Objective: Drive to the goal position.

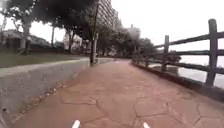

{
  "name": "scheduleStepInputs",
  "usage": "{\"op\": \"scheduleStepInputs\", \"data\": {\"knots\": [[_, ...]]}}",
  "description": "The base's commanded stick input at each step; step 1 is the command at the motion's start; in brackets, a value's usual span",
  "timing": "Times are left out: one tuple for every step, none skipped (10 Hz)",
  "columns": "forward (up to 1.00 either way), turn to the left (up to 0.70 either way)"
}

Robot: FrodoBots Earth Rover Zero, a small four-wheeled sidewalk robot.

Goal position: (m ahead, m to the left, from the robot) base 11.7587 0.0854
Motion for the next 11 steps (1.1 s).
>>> {"op": "scheduleStepInputs", "data": {"knots": [[0.7,0.0],[0.7,0.0],[0.7,0.0],[0.7,0.0],[0.7,0.0],[0.7,0.0],[0.7,0.0],[0.7,0.0],[0.7,0.0],[0.7,-0.01],[0.7,-0.13]]}}
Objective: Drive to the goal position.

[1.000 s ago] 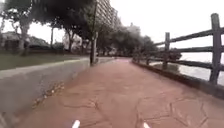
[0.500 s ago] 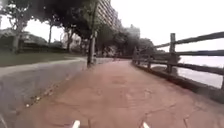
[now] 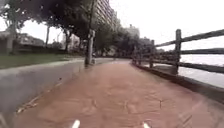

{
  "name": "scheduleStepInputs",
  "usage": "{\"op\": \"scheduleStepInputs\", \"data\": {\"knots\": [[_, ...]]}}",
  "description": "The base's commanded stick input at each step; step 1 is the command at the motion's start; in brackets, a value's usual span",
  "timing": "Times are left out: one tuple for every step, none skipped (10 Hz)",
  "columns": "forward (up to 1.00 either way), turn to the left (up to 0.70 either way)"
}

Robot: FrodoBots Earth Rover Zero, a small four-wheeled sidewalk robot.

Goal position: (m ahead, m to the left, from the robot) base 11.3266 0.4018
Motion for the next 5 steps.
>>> {"op": "scheduleStepInputs", "data": {"knots": [[0.7,-0.27],[0.7,-0.31],[0.7,-0.3],[0.7,-0.25],[0.7,0.0]]}}
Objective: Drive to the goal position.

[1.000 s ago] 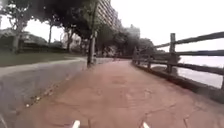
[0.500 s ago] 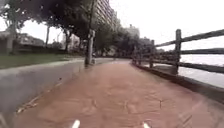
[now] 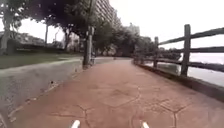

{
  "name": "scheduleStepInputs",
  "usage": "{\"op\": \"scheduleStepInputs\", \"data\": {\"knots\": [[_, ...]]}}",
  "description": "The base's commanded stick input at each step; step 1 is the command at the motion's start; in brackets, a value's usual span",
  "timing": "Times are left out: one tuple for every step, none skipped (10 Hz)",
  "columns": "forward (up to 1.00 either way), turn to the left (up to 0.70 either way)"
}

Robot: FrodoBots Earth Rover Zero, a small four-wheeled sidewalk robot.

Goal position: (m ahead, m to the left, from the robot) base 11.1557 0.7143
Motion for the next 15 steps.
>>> {"op": "scheduleStepInputs", "data": {"knots": [[0.7,0.0],[0.7,0.0],[0.7,0.0],[0.7,0.0],[0.7,0.0],[0.7,0.0],[0.7,0.0],[0.7,0.0],[0.7,0.0],[0.7,0.0],[0.7,0.0],[0.7,0.0],[0.7,0.0],[0.7,0.0],[0.7,0.0]]}}
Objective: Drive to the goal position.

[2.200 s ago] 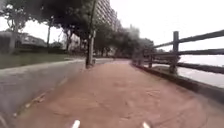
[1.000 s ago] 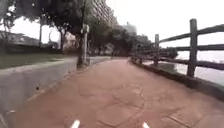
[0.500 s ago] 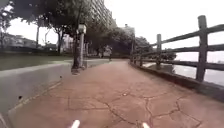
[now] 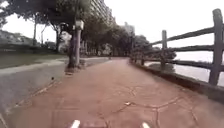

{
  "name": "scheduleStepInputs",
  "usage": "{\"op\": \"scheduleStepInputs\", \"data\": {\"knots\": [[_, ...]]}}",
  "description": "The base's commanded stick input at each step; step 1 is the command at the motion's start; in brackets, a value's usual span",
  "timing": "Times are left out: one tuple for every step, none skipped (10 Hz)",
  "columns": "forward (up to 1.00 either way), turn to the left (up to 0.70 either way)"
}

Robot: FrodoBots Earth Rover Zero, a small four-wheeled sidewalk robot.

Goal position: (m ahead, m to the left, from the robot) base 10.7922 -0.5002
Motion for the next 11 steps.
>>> {"op": "scheduleStepInputs", "data": {"knots": [[0.7,0.0],[0.7,0.0],[0.7,0.0],[0.7,0.0],[0.7,0.0],[0.7,0.0],[0.7,0.0],[0.7,0.0],[0.7,0.0],[0.7,0.0],[0.7,0.0]]}}
